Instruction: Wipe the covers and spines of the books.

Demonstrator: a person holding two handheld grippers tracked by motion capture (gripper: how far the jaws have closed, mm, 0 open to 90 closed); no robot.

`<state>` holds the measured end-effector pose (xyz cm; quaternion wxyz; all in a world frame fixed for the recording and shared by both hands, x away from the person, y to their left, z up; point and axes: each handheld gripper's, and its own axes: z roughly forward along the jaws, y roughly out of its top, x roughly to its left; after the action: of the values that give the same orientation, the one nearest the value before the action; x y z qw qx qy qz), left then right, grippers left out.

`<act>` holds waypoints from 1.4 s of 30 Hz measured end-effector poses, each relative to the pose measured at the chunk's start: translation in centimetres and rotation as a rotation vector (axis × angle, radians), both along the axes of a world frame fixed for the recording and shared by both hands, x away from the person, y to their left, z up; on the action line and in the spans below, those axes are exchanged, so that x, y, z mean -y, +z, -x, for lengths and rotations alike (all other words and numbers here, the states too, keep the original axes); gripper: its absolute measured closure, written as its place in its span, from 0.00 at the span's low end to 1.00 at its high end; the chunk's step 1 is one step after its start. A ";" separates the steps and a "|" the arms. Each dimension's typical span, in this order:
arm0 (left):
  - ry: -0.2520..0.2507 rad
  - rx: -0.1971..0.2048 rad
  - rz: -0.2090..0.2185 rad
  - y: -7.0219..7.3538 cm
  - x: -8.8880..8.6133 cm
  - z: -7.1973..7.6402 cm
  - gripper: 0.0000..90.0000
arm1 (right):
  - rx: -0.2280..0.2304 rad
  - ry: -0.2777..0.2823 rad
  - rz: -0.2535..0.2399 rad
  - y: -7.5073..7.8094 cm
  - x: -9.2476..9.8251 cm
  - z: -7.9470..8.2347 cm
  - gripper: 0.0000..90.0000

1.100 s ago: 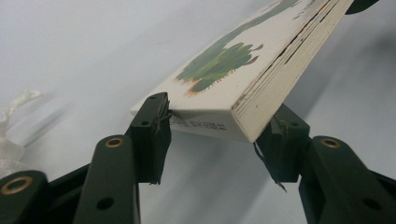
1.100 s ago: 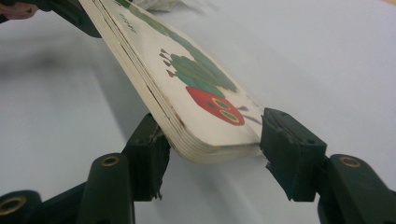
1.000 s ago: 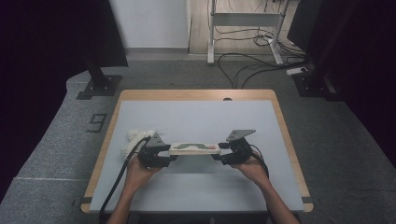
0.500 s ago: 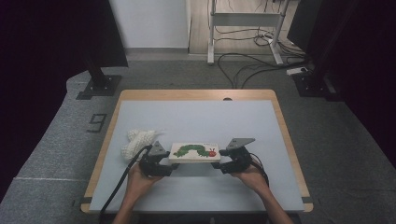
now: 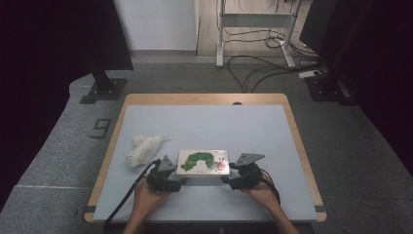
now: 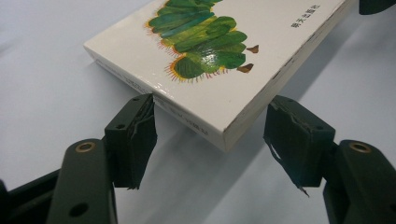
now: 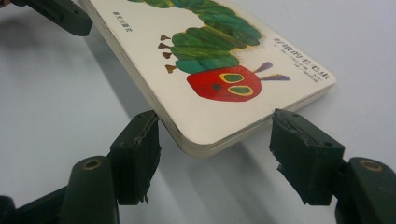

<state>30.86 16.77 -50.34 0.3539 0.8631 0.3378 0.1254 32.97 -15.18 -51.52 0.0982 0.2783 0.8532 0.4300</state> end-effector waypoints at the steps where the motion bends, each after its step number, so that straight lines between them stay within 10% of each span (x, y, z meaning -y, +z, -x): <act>1: -0.002 0.001 -0.001 -0.2 0.0 0.1 0.38 | 0.001 -0.001 0.005 -0.1 0.0 0.1 0.36; 11: -0.011 0.008 -0.051 -1.7 0.4 0.7 0.39 | -0.004 0.007 0.029 -1.6 -0.1 0.7 0.36; 16: -0.043 -0.012 0.035 -1.4 -0.2 0.8 0.42 | -0.004 0.014 0.006 -1.5 0.2 0.9 0.36; 25: -0.052 0.019 -0.043 -1.7 -0.3 1.1 0.53 | 0.029 -0.012 0.074 -1.6 -0.4 1.3 0.46; 42: -0.044 0.039 -0.086 -1.4 0.1 -2.4 0.58 | 0.039 -0.066 0.094 -1.5 -0.9 -1.3 0.49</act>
<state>33.24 16.72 -51.71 0.3258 0.8820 0.3062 0.1488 34.28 -14.24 -52.99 0.1421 0.2928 0.8608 0.3913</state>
